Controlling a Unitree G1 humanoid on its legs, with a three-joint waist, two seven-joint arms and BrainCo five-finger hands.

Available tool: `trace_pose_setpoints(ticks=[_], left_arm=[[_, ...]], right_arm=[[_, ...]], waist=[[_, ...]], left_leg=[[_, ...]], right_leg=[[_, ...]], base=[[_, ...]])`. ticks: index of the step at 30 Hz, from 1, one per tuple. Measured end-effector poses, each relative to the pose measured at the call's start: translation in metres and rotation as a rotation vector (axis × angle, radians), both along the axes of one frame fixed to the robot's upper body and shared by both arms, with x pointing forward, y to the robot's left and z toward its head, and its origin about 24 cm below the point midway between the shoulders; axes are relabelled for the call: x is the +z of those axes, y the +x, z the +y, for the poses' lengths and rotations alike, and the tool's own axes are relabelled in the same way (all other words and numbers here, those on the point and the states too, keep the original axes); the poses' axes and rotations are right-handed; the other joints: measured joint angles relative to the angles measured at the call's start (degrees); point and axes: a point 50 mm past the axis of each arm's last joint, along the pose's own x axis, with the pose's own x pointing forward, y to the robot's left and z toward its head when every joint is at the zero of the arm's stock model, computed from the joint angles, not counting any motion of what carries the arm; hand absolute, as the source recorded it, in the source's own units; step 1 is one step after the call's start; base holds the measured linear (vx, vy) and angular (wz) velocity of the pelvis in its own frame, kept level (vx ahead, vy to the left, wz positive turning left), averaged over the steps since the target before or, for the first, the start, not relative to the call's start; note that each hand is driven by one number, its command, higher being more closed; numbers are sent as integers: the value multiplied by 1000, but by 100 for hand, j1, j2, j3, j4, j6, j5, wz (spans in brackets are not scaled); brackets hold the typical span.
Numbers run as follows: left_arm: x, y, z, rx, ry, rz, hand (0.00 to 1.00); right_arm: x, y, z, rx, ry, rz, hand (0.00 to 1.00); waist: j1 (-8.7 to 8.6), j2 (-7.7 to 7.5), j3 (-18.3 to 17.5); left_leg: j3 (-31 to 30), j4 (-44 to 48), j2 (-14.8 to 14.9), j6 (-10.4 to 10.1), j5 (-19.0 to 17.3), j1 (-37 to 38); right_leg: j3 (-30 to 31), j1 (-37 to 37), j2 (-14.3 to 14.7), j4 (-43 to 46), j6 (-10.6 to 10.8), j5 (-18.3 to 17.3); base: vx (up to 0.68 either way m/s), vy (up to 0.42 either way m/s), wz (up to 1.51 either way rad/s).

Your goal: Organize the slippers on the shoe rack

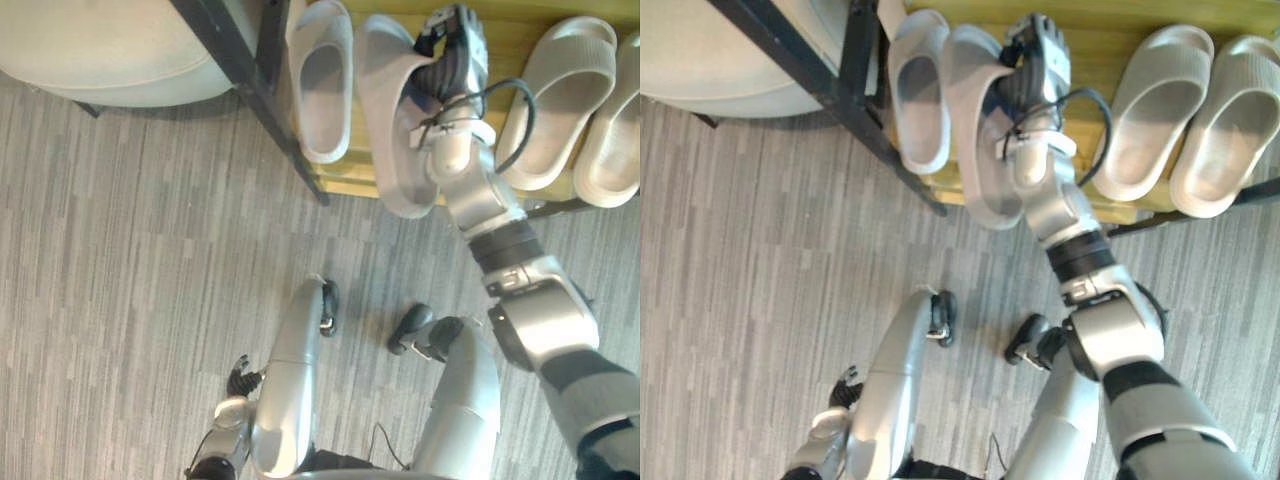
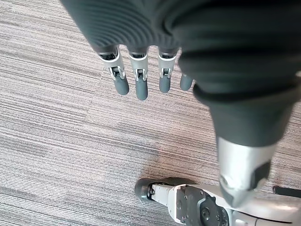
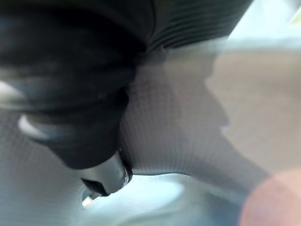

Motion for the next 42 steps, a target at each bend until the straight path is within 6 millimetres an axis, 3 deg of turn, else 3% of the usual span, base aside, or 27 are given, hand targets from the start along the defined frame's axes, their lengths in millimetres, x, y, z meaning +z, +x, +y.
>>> trace_pose_setpoints(ticks=[10,11,20,42], left_arm=[[5,10,1,26,5,-27,0],[6,11,1,27,5,-34,0],[13,20,2,80,3,-79,0],[17,26,4,139,-44,-117,0]], right_arm=[[11,5,-19,-132,28,-19,100],[12,4,-21,-144,30,-28,0],[28,3,-28,-230,37,-78,0],[23,6,-25,-152,99,-18,0]], waist=[[71,-27,15],[71,-29,17],[73,-44,26],[87,-130,80]], left_leg=[[-122,64,-28,-30,39,-411],[-144,69,-33,-37,43,-456],[-174,20,-196,-38,157,-653],[-119,-278,-210,-106,346,-504]], right_leg=[[-117,-306,-42,73,-45,-19],[-142,-329,-46,73,-45,-19],[-172,-513,-207,154,-13,-38],[-168,-468,-204,11,-29,-21]], base=[[-23,-18,4],[-32,-30,5],[-55,-26,8],[-56,-14,1]])
